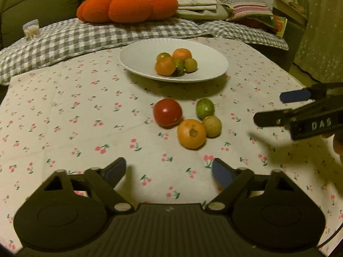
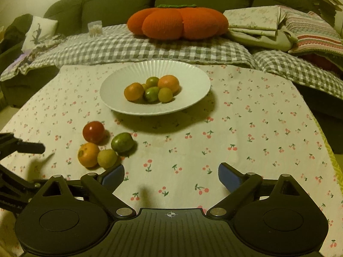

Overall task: Organize fruits
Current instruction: 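Grasp the large blemished orange with the left tool, then grasp the pale yellow round fruit with the right tool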

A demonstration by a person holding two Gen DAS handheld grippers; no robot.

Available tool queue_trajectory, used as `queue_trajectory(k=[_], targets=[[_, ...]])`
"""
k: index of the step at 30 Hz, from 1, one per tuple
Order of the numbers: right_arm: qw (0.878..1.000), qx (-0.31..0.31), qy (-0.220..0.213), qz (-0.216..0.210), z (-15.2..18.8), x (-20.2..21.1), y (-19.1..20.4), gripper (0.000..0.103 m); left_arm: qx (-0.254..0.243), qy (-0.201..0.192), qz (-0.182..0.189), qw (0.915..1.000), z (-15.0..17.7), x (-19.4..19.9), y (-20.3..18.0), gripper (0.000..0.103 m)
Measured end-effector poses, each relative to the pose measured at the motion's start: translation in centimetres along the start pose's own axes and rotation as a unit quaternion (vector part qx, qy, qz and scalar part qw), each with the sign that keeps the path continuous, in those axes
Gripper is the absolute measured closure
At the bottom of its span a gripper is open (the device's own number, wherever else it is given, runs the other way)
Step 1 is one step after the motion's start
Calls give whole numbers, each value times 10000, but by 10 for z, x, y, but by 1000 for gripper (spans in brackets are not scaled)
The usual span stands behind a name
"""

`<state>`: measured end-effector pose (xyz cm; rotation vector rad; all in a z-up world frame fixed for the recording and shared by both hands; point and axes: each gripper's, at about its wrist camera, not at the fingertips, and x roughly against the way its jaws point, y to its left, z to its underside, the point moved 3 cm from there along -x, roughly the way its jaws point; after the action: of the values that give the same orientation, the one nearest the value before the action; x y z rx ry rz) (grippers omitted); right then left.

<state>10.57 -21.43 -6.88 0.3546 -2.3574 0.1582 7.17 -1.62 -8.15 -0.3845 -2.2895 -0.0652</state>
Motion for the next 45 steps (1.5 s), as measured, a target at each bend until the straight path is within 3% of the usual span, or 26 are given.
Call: queue_trajectory(k=[7, 15, 19, 32, 45], targets=[[9999, 50, 89, 29, 5, -4, 0, 7, -105, -33, 246, 9996, -8, -11, -8, 52], [9999, 85, 125, 32, 7, -7, 0, 7, -116, -140, 322, 9993, -18, -19, -14, 59], [9998, 109, 142, 27, 7, -8, 1, 7, -158, -135, 330, 9992, -21, -22, -18, 71], [9997, 185, 166, -59, 5, -11, 10, 7, -215, -107, 90, 9997, -18, -12, -7, 72], [9979, 442, 219, -409, -2, -22, 52, 7, -59, -102, -120, 9999, -9, 5, 20, 72]])
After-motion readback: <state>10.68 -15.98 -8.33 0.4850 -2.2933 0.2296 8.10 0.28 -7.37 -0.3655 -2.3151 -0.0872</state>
